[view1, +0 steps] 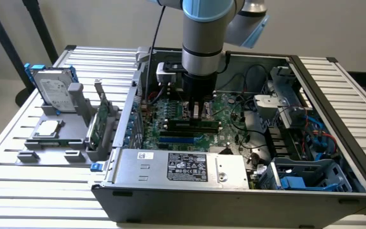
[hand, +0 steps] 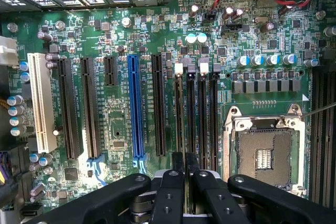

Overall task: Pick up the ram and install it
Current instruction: 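Insert the ram into the slot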

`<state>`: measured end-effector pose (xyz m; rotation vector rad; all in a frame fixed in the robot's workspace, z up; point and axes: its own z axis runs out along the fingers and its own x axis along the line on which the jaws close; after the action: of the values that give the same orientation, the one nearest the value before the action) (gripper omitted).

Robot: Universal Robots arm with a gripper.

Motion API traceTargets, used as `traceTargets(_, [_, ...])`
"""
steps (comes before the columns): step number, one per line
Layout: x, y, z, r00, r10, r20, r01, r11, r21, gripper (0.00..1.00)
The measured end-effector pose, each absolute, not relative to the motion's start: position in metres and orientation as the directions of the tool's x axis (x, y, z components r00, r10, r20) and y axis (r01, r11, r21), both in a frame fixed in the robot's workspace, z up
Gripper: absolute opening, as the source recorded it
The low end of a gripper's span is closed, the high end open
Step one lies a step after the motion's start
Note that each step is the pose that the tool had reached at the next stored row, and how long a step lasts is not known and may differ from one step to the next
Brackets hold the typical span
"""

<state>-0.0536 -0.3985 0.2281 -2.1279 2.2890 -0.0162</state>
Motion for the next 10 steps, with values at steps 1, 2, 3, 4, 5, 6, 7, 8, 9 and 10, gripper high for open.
traceTargets(1, [-0.0536,-0.3985,0.2281,-0.074,-0.997,-0.005,-0.997,0.074,-0.019,0.14])
traceTargets(2, [-0.0536,-0.3985,0.2281,-0.076,-0.997,-0.005,-0.997,0.076,-0.019,0.14])
traceTargets(3, [-0.0536,-0.3985,0.2281,-0.078,-0.997,-0.005,-0.997,0.078,-0.019,0.14])
traceTargets(4, [-0.0536,-0.3986,0.2281,-0.079,-0.997,-0.005,-0.997,0.079,-0.019,0.14])
traceTargets(5, [-0.0536,-0.3985,0.2281,-0.081,-0.997,-0.005,-0.996,0.082,-0.019,0.14])
traceTargets(6, [-0.0536,-0.3985,0.2281,-0.083,-0.997,-0.005,-0.996,0.083,-0.019,0.14])
traceTargets(7, [-0.0536,-0.3986,0.2281,-0.085,-0.996,-0.005,-0.996,0.085,-0.019,0.14])
traceTargets(8, [-0.0536,-0.3985,0.2281,-0.086,-0.996,-0.005,-0.996,0.086,-0.019,0.14])
traceTargets(9, [-0.0536,-0.3985,0.2280,-0.087,-0.996,-0.005,-0.996,0.087,-0.019,0.14])
traceTargets(10, [-0.0536,-0.3985,0.2277,-0.087,-0.996,-0.005,-0.996,0.087,-0.019,0.14])
